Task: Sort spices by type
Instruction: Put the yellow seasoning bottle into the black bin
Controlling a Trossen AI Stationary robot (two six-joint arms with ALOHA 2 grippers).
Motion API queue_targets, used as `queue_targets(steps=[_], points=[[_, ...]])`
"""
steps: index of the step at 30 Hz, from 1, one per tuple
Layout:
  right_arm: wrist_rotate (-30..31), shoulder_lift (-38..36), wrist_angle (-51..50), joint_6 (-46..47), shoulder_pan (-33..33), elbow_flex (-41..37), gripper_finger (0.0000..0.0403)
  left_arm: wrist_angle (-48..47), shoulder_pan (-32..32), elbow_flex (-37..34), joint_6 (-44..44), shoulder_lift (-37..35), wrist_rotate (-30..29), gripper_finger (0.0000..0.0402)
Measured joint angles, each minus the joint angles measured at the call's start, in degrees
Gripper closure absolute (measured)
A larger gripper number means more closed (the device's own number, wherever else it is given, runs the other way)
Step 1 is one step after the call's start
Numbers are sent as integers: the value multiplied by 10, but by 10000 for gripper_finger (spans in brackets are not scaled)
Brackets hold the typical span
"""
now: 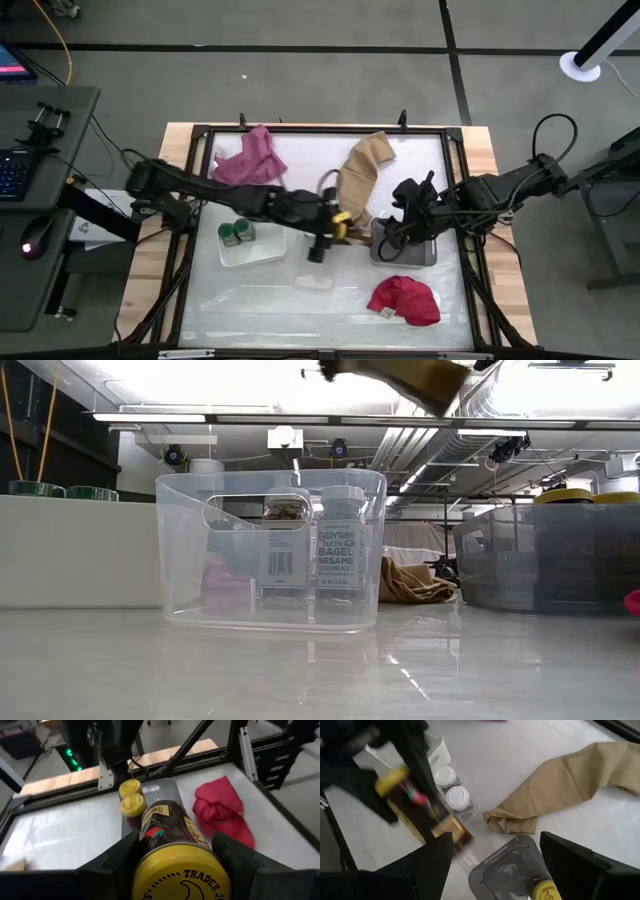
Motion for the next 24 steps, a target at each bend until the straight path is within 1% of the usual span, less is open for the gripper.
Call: queue_targets(steps=[6, 10, 13, 16, 19, 21, 24], points=[[-6, -12, -10, 19, 0, 0, 107, -37, 8, 136, 77, 135, 1, 208], [0, -22, -11, 25, 0, 0, 107, -64, 13, 201, 90, 202, -4, 208], [-4, -25, -16, 44, 0, 0, 107, -67, 16, 222, 90, 235, -9, 208], [-43, -23, -44, 58, 8, 0, 107, -75, 20, 230, 87, 254, -13, 208], [-62, -9, -91, 83, 29, -10, 109, -82, 21, 230, 81, 257, -15, 208], [-75, 3, -113, 98, 43, -27, 116, -82, 23, 231, 81, 257, -18, 208], [-74, 11, -103, 118, 61, -67, 143, -90, 27, 231, 81, 257, -28, 208]])
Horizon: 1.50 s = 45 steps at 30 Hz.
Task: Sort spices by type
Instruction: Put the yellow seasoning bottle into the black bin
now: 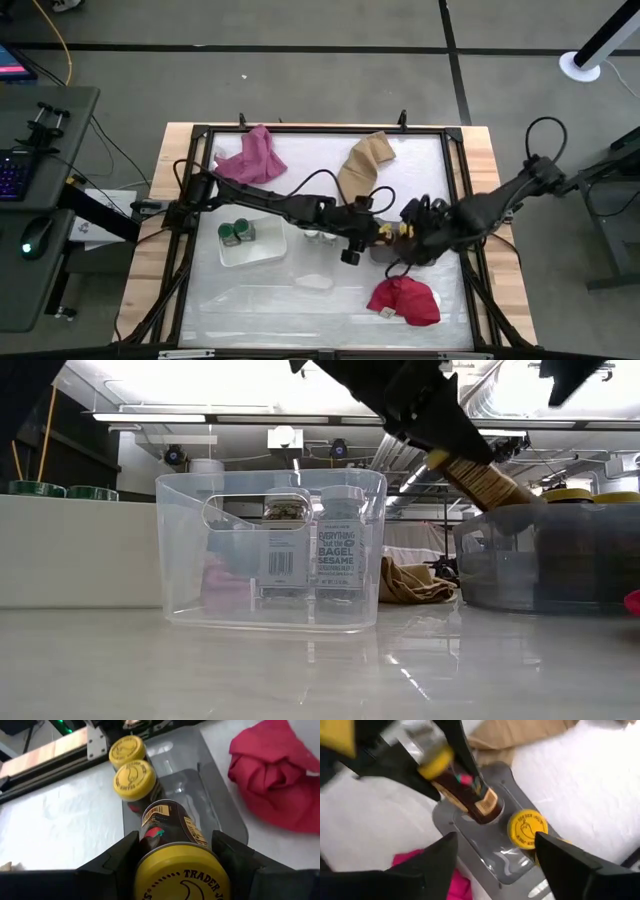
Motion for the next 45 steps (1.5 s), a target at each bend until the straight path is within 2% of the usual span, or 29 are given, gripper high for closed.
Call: queue_targets(steps=[3, 8, 9, 14, 17, 20, 23, 28, 38, 45], points=[[15, 6, 49, 31, 10, -49, 198, -16, 5, 0, 0, 0, 0, 208], [4, 10, 169, 40, 11, -133, 366, -29, 8, 0, 9, 3, 1, 203], [7, 10, 189, 44, 8, -146, 383, -30, 8, 0, 10, 3, 3, 203], [39, 10, 220, 92, -12, -180, 391, -33, 8, 0, 10, 3, 26, 203], [24, 10, 243, 94, -22, -196, 398, -33, 7, 0, 9, 3, 27, 201], [-4, 10, 309, 79, -29, -215, 400, -35, 8, 0, 9, 3, 27, 196], [2, 10, 351, 76, -32, -226, 401, -35, 8, 0, 9, 3, 27, 194], [23, 10, 347, 82, -37, -227, 402, -35, 8, 0, 10, 3, 27, 193], [25, 28, 346, 81, -37, -227, 402, -34, 8, -1, 10, 4, 27, 192], [25, 36, 346, 81, -37, -227, 402, -24, 8, -2, 10, 4, 27, 157]])
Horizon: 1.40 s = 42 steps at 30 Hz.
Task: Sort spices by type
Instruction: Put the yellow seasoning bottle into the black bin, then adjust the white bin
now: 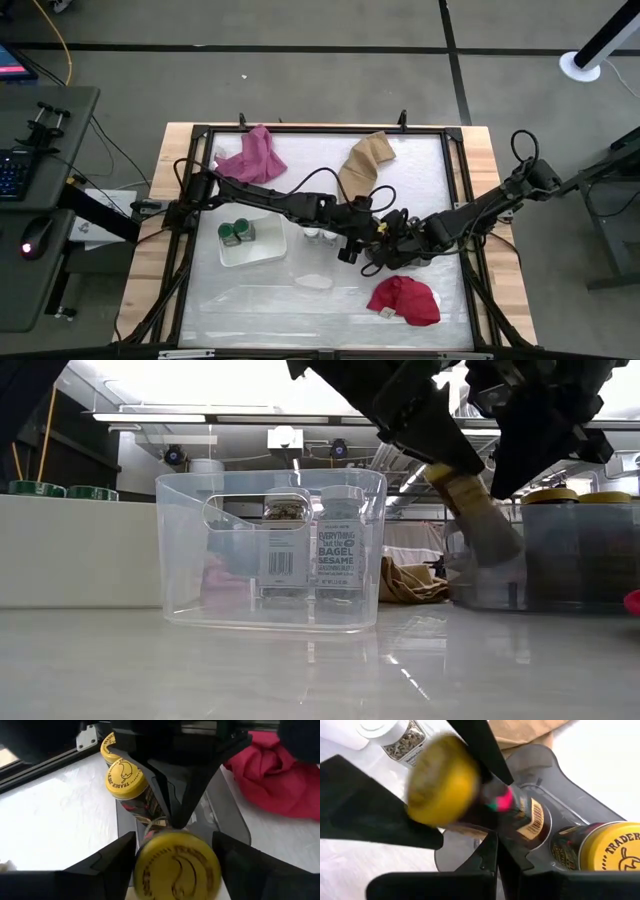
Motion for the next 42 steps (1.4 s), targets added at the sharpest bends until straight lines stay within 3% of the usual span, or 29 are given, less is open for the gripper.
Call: queue_targets(steps=[9, 15, 25, 33, 36, 42], points=[[1, 0, 0, 0, 0, 0, 403, -1, 0, 0, 0, 0, 0, 109], [2, 0, -3, 0, 0, 0, 403, -10, 0, 0, 4, -11, -3, 106], [-49, -8, -3, -26, 10, 2, 403, -79, 3, 0, 35, -41, -24, 106], [-70, -43, -9, -42, 17, 3, 403, -178, 35, 0, -21, -105, -18, 106], [-73, -54, -4, -53, 18, 3, 403, -224, 54, -8, -60, -141, 18, 106], [-62, -72, 5, -70, 18, 3, 403, -204, 65, -131, -151, -269, 65, 106]])
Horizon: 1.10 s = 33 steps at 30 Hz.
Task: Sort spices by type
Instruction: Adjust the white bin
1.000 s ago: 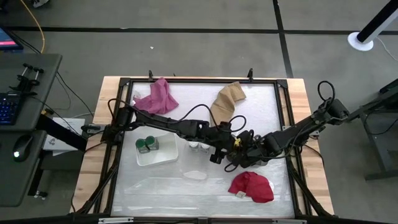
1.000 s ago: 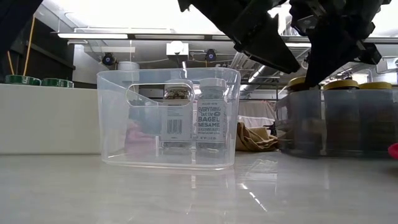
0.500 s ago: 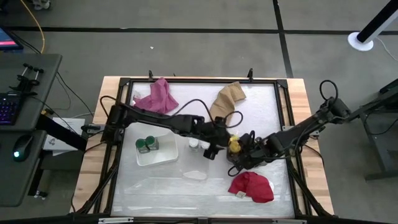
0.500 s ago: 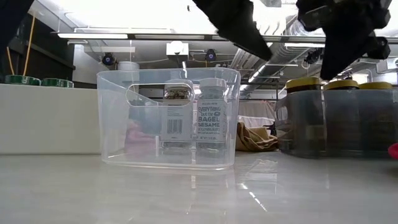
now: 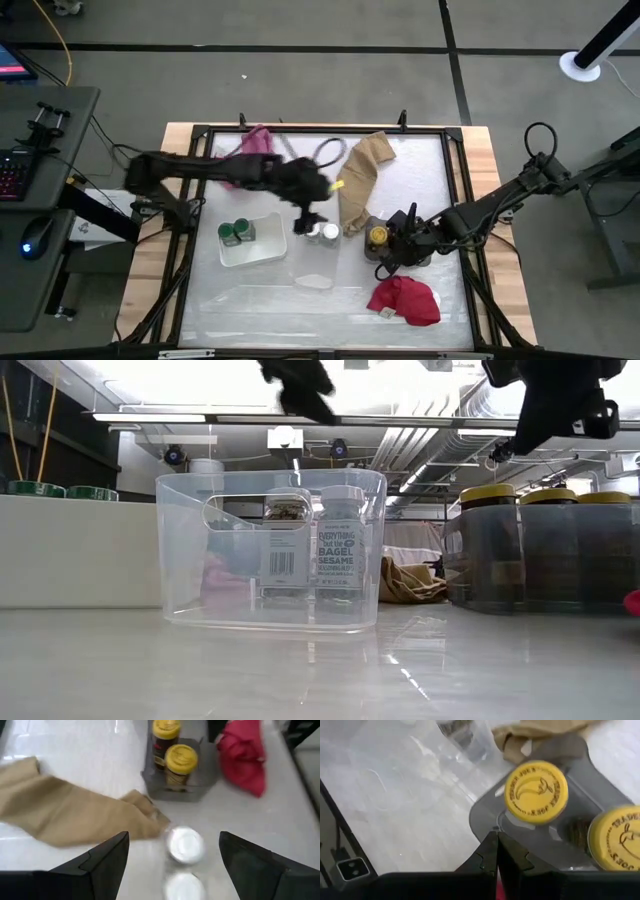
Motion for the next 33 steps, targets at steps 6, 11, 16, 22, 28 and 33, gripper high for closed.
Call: queue_targets(steps=[6, 11, 16, 22, 28, 33], points=[[27, -6, 7, -16, -2, 0, 403, 107, -75, -218, -138, -185, -47, 112], [28, -6, 20, -38, -7, 0, 403, 124, -200, -351, -278, -302, -151, 156], [29, -5, 32, -60, -23, 0, 403, 49, -339, -392, -434, -348, -247, 275], [26, -5, 34, -88, -48, 0, 403, -6, -485, -392, -581, -345, -219, 388], [25, -5, 34, -120, -70, 0, 403, -57, -591, -393, -687, -284, -229, 401], [24, -5, 40, -137, -83, 0, 403, -49, -597, -412, -737, -217, -254, 401]])
